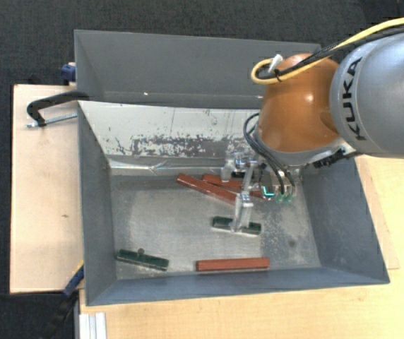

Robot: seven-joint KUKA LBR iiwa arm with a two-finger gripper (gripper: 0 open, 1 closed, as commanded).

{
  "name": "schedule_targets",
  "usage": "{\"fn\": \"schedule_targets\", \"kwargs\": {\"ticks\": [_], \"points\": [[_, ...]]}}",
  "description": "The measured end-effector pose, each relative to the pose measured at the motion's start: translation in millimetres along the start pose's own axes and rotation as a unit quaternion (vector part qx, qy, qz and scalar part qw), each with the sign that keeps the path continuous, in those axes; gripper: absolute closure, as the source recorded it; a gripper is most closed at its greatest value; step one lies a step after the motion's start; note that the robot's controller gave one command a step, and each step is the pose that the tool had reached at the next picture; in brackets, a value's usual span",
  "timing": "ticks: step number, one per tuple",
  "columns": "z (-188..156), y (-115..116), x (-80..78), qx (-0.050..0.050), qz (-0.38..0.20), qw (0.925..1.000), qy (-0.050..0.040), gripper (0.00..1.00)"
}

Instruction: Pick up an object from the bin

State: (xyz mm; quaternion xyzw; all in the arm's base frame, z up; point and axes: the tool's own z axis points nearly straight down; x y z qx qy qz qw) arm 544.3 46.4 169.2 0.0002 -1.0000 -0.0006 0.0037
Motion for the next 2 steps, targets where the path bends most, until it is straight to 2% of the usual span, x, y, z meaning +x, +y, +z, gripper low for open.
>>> {"fn": "schedule_targets", "kwargs": {"ticks": [1,2], "points": [[-4.5,-0.2,-1.8,0.000,0.000,1.0000,-0.0043,0.00],[29.5,-4.0,-22.1,0.000,-0.039,0.9992,-0.0069,0.00]]}}
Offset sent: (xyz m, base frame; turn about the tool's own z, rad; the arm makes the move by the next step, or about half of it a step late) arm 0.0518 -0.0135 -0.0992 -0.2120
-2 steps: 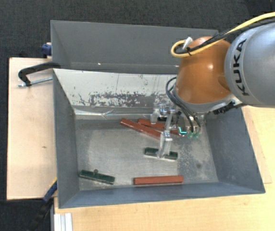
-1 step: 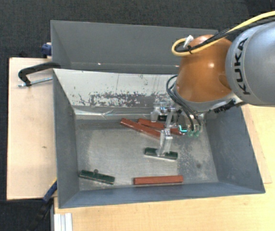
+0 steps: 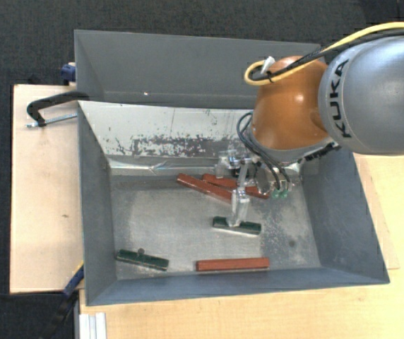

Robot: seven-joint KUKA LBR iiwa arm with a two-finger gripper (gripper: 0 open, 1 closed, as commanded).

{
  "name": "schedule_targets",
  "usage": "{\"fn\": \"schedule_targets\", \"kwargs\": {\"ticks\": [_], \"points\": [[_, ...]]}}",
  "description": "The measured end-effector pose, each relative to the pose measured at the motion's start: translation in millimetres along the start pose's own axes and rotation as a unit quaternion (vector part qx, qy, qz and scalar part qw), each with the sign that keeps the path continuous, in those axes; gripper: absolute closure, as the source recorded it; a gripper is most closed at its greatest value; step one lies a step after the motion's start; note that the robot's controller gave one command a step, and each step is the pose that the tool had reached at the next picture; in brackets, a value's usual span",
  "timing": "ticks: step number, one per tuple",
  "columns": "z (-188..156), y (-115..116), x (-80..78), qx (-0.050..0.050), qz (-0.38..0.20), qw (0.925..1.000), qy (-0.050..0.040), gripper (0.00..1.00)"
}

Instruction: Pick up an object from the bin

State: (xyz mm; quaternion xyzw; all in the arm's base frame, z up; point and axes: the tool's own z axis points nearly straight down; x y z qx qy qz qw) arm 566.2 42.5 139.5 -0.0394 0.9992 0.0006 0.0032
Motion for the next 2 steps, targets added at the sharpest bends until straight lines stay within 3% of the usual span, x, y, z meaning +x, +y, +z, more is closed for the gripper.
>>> {"fn": "schedule_targets", "kwargs": {"ticks": [1,2], "points": [[24.3,-10.0,0.0,0.000,0.027,0.9996,0.0040,0.00],[61.2,-34.6,-26.2,0.000,0.038,0.9992,-0.0059,1.00]]}}
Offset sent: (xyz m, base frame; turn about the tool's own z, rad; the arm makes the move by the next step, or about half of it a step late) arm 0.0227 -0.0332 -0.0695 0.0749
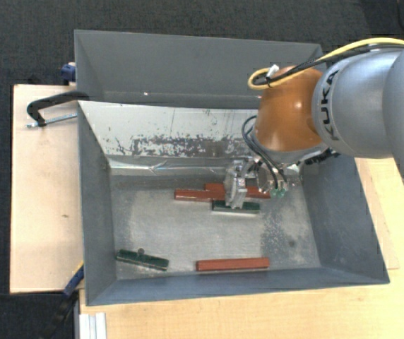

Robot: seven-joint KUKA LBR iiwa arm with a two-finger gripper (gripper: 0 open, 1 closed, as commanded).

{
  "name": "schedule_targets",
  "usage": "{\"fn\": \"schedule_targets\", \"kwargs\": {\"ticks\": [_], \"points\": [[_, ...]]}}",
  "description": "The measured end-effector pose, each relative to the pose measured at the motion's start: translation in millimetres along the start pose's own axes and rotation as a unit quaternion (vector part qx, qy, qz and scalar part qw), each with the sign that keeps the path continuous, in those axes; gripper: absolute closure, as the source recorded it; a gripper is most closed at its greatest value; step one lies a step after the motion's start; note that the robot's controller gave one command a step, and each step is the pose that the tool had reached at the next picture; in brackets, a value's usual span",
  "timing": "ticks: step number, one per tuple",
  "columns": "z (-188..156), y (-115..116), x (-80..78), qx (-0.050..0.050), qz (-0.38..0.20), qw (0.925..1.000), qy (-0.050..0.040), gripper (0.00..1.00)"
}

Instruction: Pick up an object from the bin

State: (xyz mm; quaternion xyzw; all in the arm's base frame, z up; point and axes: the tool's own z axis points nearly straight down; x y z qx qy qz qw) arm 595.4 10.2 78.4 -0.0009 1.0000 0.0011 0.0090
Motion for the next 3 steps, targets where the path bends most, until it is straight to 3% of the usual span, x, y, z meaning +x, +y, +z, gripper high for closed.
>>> {"fn": "schedule_targets", "kwargs": {"ticks": [1,2,3], "points": [[5.9,0.0,4.3,0.000,0.000,1.0000,0.0060,0.00],[2.0,-0.6,2.9,0.001,0.000,1.0000,0.0063,1.00],[1.9,-0.7,2.8,0.001,0.000,1.0000,0.0062,1.00]]}}
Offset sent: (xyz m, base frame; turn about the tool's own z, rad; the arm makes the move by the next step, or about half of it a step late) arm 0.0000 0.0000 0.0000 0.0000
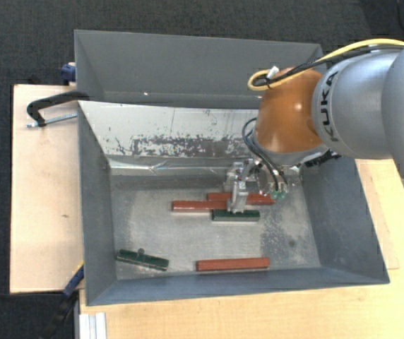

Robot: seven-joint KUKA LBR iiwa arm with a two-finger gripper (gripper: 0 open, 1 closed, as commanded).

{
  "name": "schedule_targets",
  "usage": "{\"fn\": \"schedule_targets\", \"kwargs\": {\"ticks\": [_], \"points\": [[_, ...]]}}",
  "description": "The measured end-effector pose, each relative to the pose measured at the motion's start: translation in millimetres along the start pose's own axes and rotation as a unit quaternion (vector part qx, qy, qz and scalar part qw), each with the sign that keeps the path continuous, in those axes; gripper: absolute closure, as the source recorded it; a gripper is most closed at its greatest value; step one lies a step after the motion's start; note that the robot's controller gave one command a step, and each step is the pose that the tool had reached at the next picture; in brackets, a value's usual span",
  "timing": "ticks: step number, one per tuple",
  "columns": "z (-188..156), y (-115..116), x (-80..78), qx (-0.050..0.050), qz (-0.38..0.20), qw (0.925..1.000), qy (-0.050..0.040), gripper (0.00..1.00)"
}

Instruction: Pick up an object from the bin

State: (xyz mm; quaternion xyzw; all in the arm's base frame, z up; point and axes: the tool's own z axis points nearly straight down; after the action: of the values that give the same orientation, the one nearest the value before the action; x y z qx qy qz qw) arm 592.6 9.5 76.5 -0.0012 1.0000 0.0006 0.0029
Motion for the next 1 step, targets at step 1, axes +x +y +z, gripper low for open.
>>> {"fn": "schedule_targets", "kwargs": {"ticks": [1], "points": [[-154.4,11.6,-2.4,0.000,-0.017,0.9998,-0.0018,1.00]]}}
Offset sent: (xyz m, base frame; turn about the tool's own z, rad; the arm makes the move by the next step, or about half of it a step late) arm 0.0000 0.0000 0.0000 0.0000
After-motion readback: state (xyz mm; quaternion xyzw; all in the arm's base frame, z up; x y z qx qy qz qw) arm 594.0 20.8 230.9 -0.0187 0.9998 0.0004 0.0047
